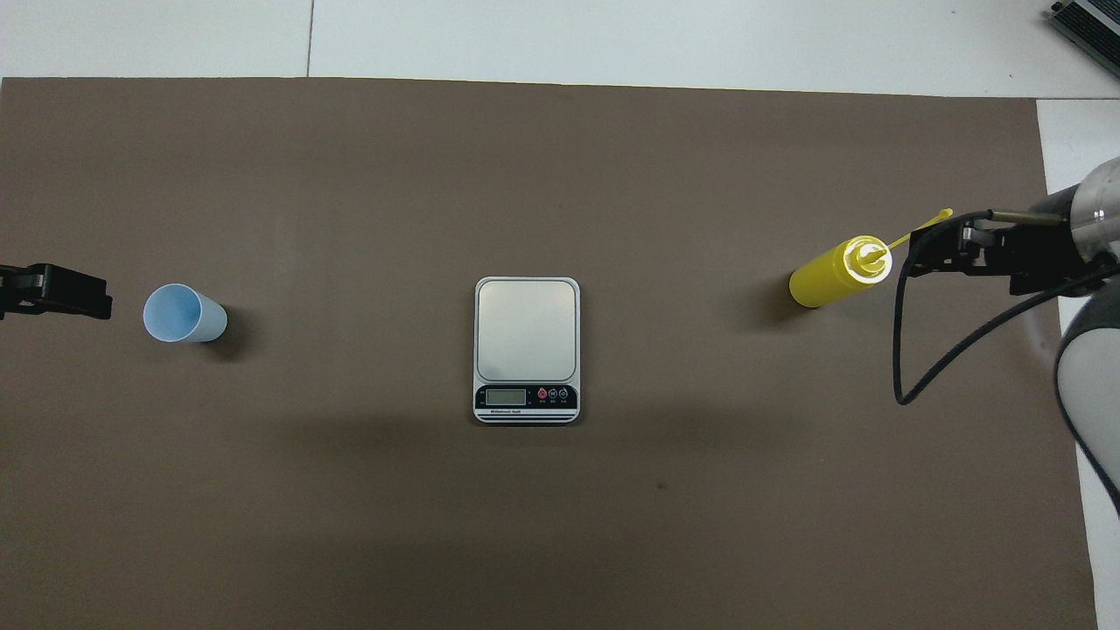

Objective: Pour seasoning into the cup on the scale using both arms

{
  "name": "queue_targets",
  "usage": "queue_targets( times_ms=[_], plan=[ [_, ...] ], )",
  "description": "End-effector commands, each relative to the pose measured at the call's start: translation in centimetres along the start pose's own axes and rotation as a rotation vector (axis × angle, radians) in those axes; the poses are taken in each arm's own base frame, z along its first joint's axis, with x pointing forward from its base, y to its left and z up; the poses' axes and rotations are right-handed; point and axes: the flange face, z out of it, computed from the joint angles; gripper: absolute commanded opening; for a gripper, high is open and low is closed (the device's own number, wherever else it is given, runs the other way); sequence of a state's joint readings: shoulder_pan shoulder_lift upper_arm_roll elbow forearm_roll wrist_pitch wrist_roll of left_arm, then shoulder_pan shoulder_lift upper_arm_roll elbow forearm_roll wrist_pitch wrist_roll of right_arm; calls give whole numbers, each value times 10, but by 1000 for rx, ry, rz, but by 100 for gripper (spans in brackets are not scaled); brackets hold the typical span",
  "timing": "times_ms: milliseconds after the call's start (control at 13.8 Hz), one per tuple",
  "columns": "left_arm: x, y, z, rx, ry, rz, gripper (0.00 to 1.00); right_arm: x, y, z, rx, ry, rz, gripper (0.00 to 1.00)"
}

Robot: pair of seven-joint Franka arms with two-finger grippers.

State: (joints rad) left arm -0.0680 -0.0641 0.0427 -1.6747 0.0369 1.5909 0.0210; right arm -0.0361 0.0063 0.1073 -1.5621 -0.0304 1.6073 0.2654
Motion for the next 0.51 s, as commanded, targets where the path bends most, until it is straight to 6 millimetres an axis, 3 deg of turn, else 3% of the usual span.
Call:
queue_targets(
  times_ms=[0,435],
  plan=[
    [-2,0,-5,16,-7,12,100,-6,3,-2,10,-4,-17,100],
    [0,-6,4,13,23,3,100,-6,2,-2,11,-2,-16,100]
  ],
)
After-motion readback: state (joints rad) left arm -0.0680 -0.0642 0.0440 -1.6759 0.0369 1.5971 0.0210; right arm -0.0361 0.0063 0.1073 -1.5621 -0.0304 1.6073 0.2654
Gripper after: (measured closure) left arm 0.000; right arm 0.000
